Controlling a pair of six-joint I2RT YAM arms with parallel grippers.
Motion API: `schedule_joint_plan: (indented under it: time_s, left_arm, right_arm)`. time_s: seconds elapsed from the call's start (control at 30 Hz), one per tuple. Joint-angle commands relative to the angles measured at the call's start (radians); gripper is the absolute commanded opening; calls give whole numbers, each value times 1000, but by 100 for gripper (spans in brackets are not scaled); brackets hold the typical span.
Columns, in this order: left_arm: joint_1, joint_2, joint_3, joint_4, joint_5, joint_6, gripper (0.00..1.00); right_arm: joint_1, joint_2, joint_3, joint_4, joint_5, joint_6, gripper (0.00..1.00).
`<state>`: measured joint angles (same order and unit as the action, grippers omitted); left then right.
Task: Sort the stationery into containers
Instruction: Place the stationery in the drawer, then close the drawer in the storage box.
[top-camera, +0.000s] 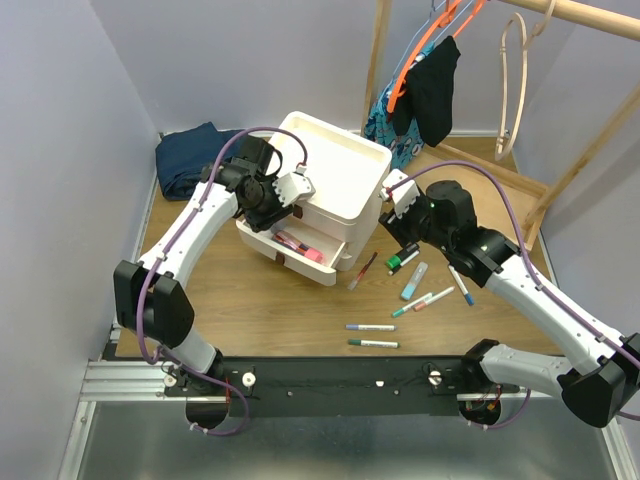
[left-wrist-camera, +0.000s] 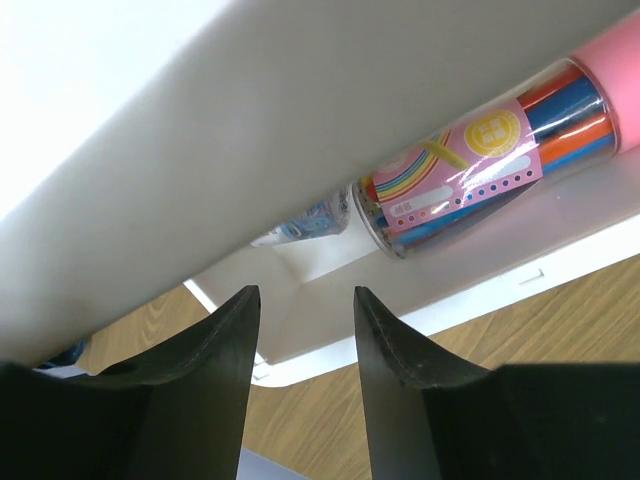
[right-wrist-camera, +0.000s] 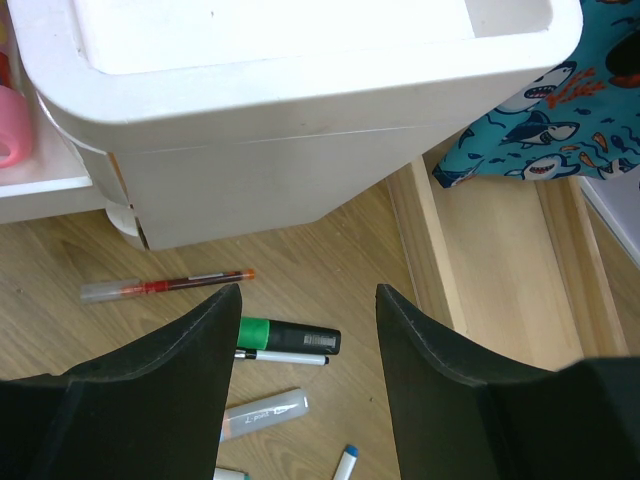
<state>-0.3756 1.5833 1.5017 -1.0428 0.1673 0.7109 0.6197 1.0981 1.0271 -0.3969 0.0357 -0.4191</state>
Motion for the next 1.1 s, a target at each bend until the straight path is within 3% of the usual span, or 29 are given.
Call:
schedule_joint_plan:
  time_s: [0.0, 0.23, 0.33, 0.4, 0.43, 0.47, 0.5, 0.67, 0.87, 1.0, 1.07]
  left_arm:
    - [-17, -5, -14, 43, 5, -31, 50]
    - [-16, -126, 2, -6, 44, 31, 51]
    - [-16, -267, -133, 12, 127, 105, 51]
    - [-16, -372, -264, 42, 161, 121, 46]
    - [-16, -400, -303, 78, 213, 114, 41]
    - [-17, -425, -336, 85, 236, 113, 13]
    - [-16, -460, -394, 98, 262, 99, 0]
    - [-17, -523, -546, 242, 304, -36, 0]
    - [-17, -634, -745, 490, 288, -27, 0]
    - [-17, -628, -752, 540, 316, -47, 0]
    - [-17, -622, -735, 535, 354, -65, 0]
  right_arm:
    - [-6, -18, -9, 18, -14, 14, 64]
    - [-8, -18, 13, 1, -22, -1, 64]
    - [-9, -18, 36, 0, -28, -1, 64]
    - [-9, -9, 63, -3, -60, 6, 64]
    - [-8, -4, 102, -6, -71, 17, 63]
    - [-9, 15, 123, -19, -85, 23, 61]
    - [-9, 26, 146, -28, -115, 29, 60]
    - [-8, 106, 324, -89, -213, 52, 46]
    - [-6, 253, 441, -76, -234, 92, 35]
    - [-6, 361, 528, -57, -208, 115, 7]
    - [-6, 410, 563, -51, -204, 126, 1]
